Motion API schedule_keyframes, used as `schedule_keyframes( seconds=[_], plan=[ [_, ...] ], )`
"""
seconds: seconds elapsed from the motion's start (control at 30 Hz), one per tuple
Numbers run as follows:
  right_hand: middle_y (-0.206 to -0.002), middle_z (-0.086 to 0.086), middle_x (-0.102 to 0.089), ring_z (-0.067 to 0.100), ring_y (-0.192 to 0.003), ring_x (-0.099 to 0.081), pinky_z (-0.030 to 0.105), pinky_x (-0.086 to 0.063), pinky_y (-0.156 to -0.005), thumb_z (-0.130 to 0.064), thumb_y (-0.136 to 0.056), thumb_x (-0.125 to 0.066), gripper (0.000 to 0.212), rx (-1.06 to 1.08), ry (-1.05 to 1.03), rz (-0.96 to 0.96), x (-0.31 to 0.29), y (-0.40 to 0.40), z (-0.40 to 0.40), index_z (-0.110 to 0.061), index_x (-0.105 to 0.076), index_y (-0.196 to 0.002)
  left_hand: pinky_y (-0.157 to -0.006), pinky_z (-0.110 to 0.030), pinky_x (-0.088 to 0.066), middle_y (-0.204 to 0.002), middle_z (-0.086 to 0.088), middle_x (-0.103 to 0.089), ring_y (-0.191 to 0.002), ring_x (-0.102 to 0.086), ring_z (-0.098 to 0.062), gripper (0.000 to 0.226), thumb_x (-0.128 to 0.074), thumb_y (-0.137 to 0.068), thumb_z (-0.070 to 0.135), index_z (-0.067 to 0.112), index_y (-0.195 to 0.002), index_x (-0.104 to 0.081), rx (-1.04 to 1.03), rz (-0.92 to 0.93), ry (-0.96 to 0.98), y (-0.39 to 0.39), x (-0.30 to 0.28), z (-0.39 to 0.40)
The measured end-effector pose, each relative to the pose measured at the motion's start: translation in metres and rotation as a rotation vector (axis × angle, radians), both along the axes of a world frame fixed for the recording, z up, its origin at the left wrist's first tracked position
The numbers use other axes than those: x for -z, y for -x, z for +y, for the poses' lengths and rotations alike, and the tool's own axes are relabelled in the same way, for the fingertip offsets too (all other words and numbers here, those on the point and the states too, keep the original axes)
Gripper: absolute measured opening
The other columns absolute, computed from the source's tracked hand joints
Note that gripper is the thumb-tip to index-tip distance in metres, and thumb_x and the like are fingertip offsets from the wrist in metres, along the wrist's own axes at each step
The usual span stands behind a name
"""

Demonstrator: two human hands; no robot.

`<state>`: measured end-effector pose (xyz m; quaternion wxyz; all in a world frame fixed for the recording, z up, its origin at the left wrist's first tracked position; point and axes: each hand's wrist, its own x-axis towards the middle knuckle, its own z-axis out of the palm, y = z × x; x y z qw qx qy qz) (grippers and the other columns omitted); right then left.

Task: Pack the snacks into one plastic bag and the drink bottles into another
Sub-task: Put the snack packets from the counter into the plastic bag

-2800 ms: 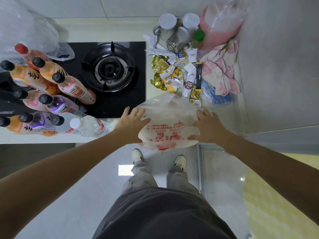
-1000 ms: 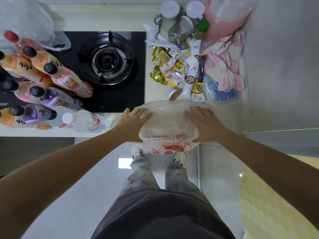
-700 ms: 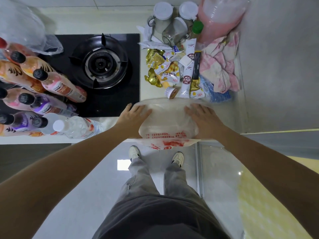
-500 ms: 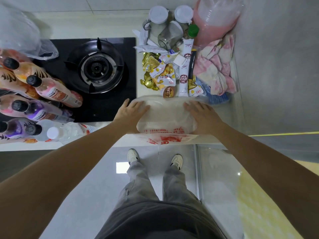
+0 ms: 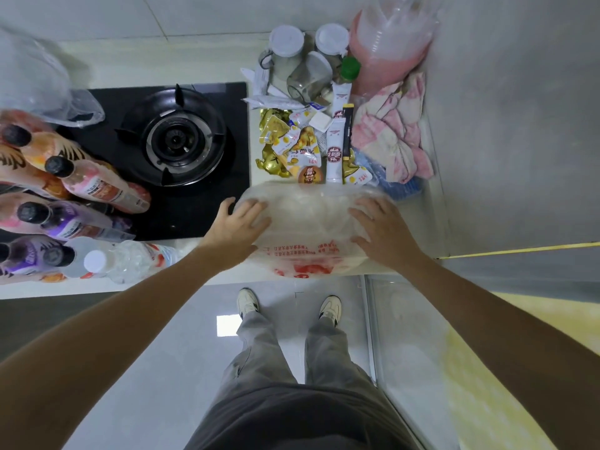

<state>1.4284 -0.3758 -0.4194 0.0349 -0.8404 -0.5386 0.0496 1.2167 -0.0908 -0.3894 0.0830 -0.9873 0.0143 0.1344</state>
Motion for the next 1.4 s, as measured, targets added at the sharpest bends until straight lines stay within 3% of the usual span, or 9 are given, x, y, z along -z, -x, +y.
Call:
schedule_keyframes(
  seconds=[0.13,0.23,0.33,0.47,0.57,0.73,0.93,1.13,1.4],
  plan=[
    [-0.132,0.007,-0.06,0.032,-0.122,-0.052,0.049,-0.044,-0.106,-0.032,-0.092,-0.07,0.047,0.036,-0.069,0.008,0.005,0.011,-0.006,-0.012,-0.06,-0.133,-0.12,-0.06,-0.022,-0.159,-0.013,-0.037,-0.147,-0.035,-0.034,0.058,-0.068,-0.087,0.049,0.021,-0.138,-0.061,0.036,-0.165,0.132,0.018,-0.001,0.001],
    [-0.153,0.007,-0.044,0.03,-0.142,-0.035,0.053,-0.032,-0.12,-0.065,-0.084,-0.07,0.086,0.135,0.031,0.282,0.004,0.016,-0.003,-0.017,-0.045,-0.151,-0.124,-0.057,-0.015,-0.167,-0.014,-0.021,-0.155,-0.018,-0.034,0.079,-0.056,-0.084,0.072,0.027,-0.148,-0.049,-0.052,-0.082,0.15,0.019,0.0,-0.001],
    [-0.167,0.007,-0.022,0.029,-0.154,-0.018,0.053,-0.018,-0.126,-0.093,-0.066,-0.059,0.123,0.121,0.191,0.338,0.009,0.017,-0.001,-0.024,-0.023,-0.161,-0.127,-0.054,-0.009,-0.17,-0.015,-0.007,-0.158,-0.003,-0.032,0.1,-0.043,-0.077,0.09,0.033,-0.158,-0.03,-0.146,0.039,0.117,0.015,0.006,-0.001],
    [-0.168,0.009,-0.017,0.033,-0.154,-0.019,0.055,-0.027,-0.123,-0.099,-0.056,-0.047,0.134,0.113,0.256,0.286,0.015,0.016,-0.007,-0.026,-0.013,-0.162,-0.127,-0.054,-0.003,-0.169,-0.016,0.005,-0.157,0.007,-0.031,0.119,-0.044,-0.066,0.098,0.036,-0.161,-0.007,-0.228,0.161,0.111,0.009,0.013,-0.001],
    [-0.165,0.011,-0.021,0.035,-0.151,-0.023,0.056,-0.03,-0.12,-0.098,-0.055,-0.051,0.135,0.115,0.253,0.261,0.016,0.016,-0.007,-0.025,-0.014,-0.162,-0.127,-0.055,-0.004,-0.169,-0.015,0.005,-0.157,0.008,-0.032,0.123,-0.053,-0.064,0.096,0.036,-0.161,-0.006,-0.246,0.194,0.117,0.005,0.016,-0.001],
    [-0.167,0.018,-0.017,0.039,-0.153,-0.019,0.057,-0.02,-0.125,-0.082,-0.064,-0.073,0.131,0.096,0.246,0.222,0.013,0.017,-0.004,-0.022,-0.014,-0.164,-0.127,-0.054,-0.002,-0.169,-0.014,0.013,-0.157,0.014,-0.033,0.12,-0.059,-0.07,0.089,0.035,-0.162,-0.004,-0.236,0.185,0.127,-0.001,0.012,-0.003],
    [-0.171,0.009,-0.017,0.033,-0.157,-0.015,0.055,-0.013,-0.124,-0.066,-0.071,-0.079,0.113,0.035,0.213,0.199,0.002,0.025,-0.004,-0.027,-0.024,-0.162,-0.127,-0.053,-0.004,-0.171,-0.011,0.008,-0.157,0.012,-0.031,0.114,-0.059,-0.074,0.085,0.034,-0.162,-0.009,-0.223,0.14,0.148,0.002,0.004,-0.004],
    [-0.161,0.003,-0.037,0.025,-0.152,-0.029,0.05,-0.028,-0.123,-0.043,-0.084,-0.065,0.076,-0.044,0.036,0.219,-0.013,0.033,-0.001,-0.021,-0.042,-0.153,-0.128,-0.052,-0.005,-0.171,-0.01,0.002,-0.158,0.009,-0.03,0.106,-0.053,-0.078,0.085,0.034,-0.161,-0.013,-0.224,0.095,0.157,0.0,-0.009,-0.008],
    [-0.156,0.006,-0.043,0.026,-0.146,-0.035,0.047,-0.031,-0.121,-0.037,-0.087,-0.056,0.07,0.042,-0.07,0.227,-0.041,0.015,0.026,-0.015,-0.044,-0.152,-0.127,-0.048,-0.015,-0.166,-0.008,-0.023,-0.155,-0.017,-0.028,0.086,-0.043,-0.089,0.078,0.03,-0.158,-0.025,-0.232,-0.088,0.224,-0.013,-0.029,-0.024]
  ],
)
